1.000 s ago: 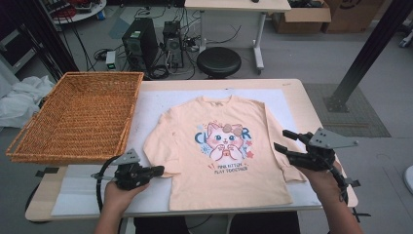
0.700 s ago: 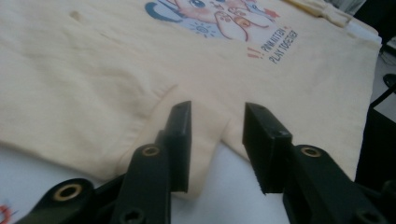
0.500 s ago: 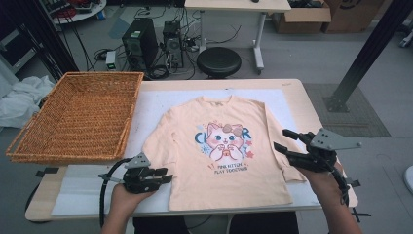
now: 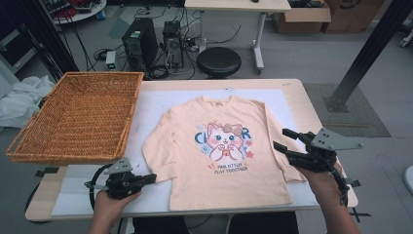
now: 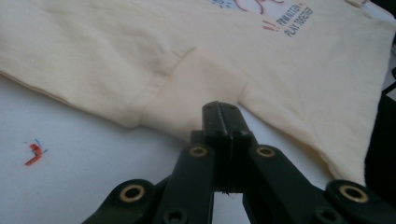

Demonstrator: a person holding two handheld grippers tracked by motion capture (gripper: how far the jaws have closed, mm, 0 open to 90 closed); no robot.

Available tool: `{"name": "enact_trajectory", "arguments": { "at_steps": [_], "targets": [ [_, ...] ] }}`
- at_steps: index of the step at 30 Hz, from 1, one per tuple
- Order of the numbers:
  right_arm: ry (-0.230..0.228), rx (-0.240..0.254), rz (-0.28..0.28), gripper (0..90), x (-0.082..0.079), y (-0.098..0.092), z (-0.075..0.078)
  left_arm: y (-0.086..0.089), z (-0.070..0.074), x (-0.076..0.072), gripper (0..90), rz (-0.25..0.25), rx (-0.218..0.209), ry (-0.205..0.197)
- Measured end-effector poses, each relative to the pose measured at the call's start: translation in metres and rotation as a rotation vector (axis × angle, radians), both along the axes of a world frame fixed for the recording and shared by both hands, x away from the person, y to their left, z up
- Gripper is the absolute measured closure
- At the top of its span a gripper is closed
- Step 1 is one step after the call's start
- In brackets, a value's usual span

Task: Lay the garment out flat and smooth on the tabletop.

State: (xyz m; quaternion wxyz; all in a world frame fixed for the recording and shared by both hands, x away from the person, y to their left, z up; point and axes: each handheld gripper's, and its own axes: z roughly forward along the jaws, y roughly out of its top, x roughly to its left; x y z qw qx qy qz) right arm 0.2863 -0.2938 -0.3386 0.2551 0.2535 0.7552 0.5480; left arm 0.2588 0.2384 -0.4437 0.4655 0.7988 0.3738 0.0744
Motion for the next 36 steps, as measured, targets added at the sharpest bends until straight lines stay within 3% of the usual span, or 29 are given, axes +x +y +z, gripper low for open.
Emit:
{"name": "enact_trajectory", "arguments": {
  "at_steps": [1, 4, 6, 7, 9, 11, 20, 25, 31, 36],
  "targets": [
    [0.001, 0.002, 0.001, 46.3, 0.001, 0.001, 0.0, -0.003, 0.0, 0.0, 71.3, 0.004, 0.008, 0.005],
    [0.005, 0.005, 0.008, 46.3, 0.001, 0.004, -0.001, -0.014, -0.005, 0.004, 59.6, 0.009, 0.071, 0.016],
    [0.004, 0.001, 0.013, 46.3, 0.0, 0.006, -0.001, -0.015, -0.005, 0.006, 65.0, 0.036, 0.09, 0.001],
    [0.002, -0.003, 0.014, 46.3, -0.001, 0.006, 0.0, -0.016, -0.005, 0.006, 73.1, 0.047, 0.11, -0.01],
    [-0.001, -0.003, 0.011, 46.3, -0.002, 0.005, 0.0, -0.016, -0.005, 0.007, 88.0, 0.044, 0.105, 0.004],
    [-0.002, 0.002, 0.004, 46.3, -0.003, 0.002, 0.001, -0.014, -0.004, 0.006, 89.1, 0.046, 0.105, 0.003],
    [0.007, 0.005, -0.001, 46.3, -0.002, 0.002, -0.001, 0.015, 0.004, -0.009, 89.4, 0.038, 0.04, 0.008],
    [0.007, 0.003, 0.016, 46.3, 0.0, 0.011, -0.001, 0.027, -0.002, -0.016, 89.3, 0.051, -0.004, 0.032],
    [0.01, -0.006, 0.026, 46.3, 0.002, 0.019, -0.002, 0.023, -0.004, -0.022, 89.3, 0.022, -0.069, 0.045],
    [0.014, -0.01, 0.014, 46.3, 0.002, 0.014, -0.004, 0.019, -0.004, -0.021, 86.3, 0.014, -0.075, 0.04]
  ]
}}
